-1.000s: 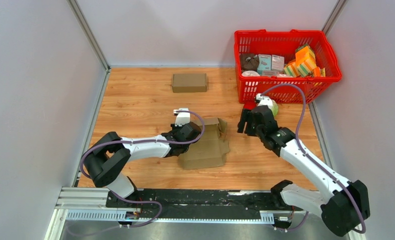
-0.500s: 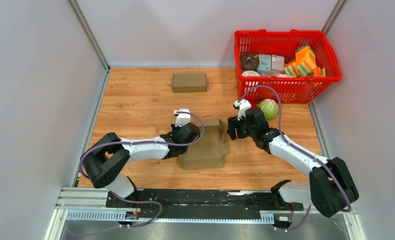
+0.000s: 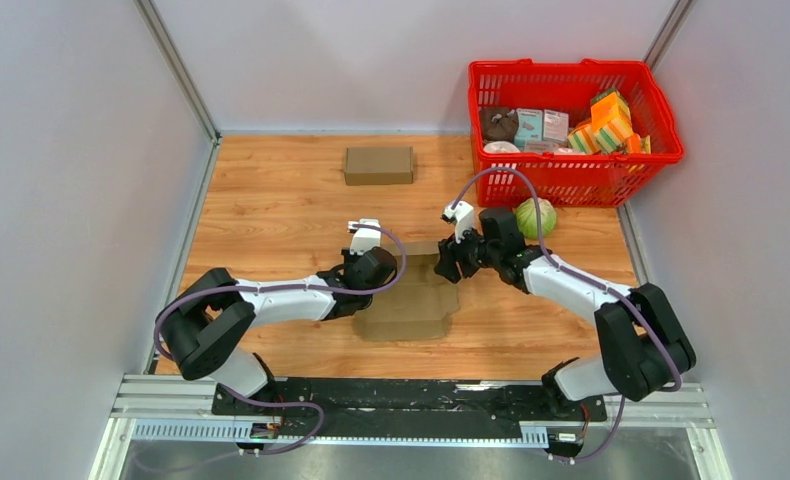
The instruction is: Fold the paper box
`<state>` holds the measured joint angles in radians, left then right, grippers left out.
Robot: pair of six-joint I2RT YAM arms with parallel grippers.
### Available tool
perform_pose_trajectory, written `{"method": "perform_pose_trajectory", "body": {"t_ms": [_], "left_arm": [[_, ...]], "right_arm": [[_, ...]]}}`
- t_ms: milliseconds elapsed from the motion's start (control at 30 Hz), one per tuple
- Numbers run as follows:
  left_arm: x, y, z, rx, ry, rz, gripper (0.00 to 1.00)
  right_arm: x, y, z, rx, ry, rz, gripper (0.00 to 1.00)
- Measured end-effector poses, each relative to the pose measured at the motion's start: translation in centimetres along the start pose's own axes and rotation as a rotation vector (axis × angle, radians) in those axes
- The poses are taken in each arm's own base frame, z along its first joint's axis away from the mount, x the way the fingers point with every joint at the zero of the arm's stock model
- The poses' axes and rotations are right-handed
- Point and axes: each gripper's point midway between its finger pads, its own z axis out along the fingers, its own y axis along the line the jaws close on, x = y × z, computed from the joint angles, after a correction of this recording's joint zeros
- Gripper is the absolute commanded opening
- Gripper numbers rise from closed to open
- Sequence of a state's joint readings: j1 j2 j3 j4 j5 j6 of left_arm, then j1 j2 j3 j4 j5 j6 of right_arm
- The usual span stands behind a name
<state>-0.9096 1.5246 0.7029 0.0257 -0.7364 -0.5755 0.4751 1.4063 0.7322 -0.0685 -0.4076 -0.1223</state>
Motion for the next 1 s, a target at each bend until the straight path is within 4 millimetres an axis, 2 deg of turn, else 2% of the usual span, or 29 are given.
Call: {"method": "perform_pose_trajectory", "body": {"t_ms": [167, 233, 333, 467, 633, 767, 933, 1000], "left_arm": [[0.0, 0.0, 0.0, 0.002, 0.001, 0.002, 0.00], [0.0, 0.0, 0.0, 0.001, 0.001, 0.002, 0.00], [0.1, 0.3, 0.0, -0.013, -0.002, 0.001, 0.00], [0.1, 0.8, 0.0, -0.028, -0.018, -0.004, 0.00], [0.1, 1.1, 0.1, -0.039, -0.035, -0.018, 0.00], [0.2, 1.4, 0.2, -0.055, -0.055, -0.038, 0.00], [0.1, 1.9, 0.3, -0.077, -0.078, -0.054, 0.00], [0.1, 1.9, 0.3, -0.083, -0.082, -0.055, 0.00]], "right_arm": [[-0.7, 0.6, 0.9, -0.010, -0.027, -0.034, 0.37], [-1.1, 0.6, 1.3, 0.013, -0.040, -0.041, 0.37], [-1.3, 0.8, 1.9, 0.064, -0.059, -0.049, 0.43], [-0.5, 1.7, 2.7, 0.136, -0.069, -0.071, 0.43], [0.9, 1.1, 2.8, 0.258, -0.083, -0.059, 0.41], [-0.2, 0.5, 2.7, 0.347, -0.147, -0.060, 0.37], [-1.7, 0.3, 3.6, 0.378, -0.227, -0.061, 0.34], [-1.8, 0.4, 4.1, 0.376, -0.246, -0.062, 0.28]]}}
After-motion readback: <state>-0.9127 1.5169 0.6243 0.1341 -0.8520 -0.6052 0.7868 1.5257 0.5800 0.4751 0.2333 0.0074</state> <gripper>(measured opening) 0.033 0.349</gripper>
